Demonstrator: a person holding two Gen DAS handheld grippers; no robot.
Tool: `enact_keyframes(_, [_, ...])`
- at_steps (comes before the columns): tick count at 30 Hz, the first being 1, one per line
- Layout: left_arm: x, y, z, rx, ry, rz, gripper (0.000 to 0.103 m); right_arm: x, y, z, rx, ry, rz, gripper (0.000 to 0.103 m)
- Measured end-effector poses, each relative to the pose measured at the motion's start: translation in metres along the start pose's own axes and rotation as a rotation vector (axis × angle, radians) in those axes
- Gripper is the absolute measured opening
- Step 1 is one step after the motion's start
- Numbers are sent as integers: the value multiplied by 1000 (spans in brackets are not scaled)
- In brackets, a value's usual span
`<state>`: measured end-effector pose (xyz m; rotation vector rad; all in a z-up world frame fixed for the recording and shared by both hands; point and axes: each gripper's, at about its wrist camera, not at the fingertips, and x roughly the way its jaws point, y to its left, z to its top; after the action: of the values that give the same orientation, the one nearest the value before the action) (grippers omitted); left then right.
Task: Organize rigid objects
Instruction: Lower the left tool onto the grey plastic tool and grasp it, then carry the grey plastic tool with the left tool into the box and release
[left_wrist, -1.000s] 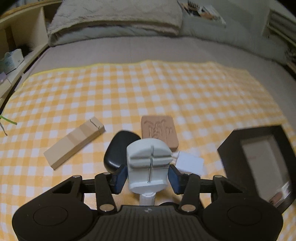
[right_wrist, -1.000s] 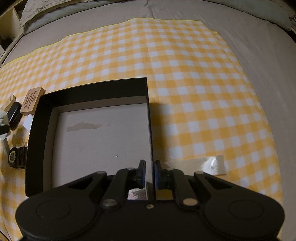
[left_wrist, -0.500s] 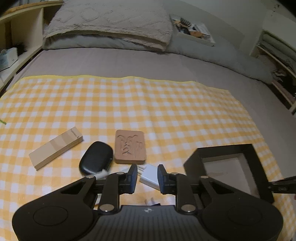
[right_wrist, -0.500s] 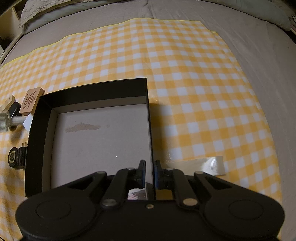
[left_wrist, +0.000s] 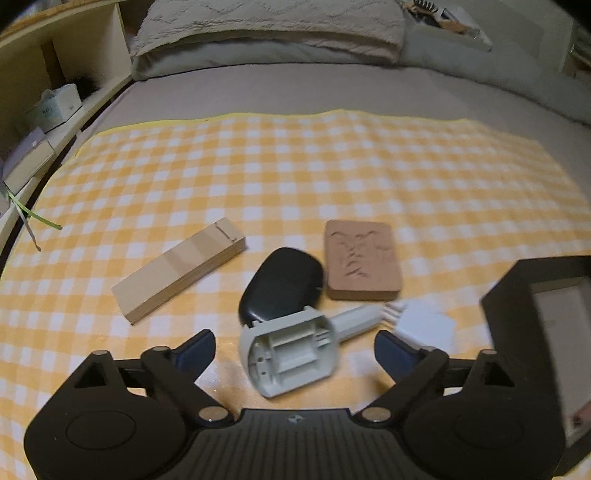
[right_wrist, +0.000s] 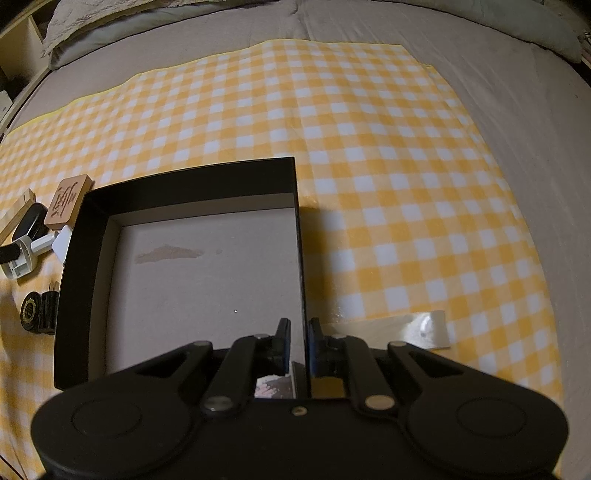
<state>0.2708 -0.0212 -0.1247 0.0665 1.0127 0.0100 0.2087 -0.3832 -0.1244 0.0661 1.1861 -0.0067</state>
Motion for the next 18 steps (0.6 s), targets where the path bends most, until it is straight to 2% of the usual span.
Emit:
enact_keyframes(5, [20,4,1,-85,38,0,96,0,0,0,0,0,0,11])
enact_keyframes(8, [27,1,1,-89,53,6,95,0,0,0,1,0,2,11])
enact_keyframes(12, [33,0,1,-72,88,18,67,1,1,0,-3,0,0,11])
enact_keyframes(18, [35,7,-1,-83,88,6,67,-1,3,0,-4,1,-1,11])
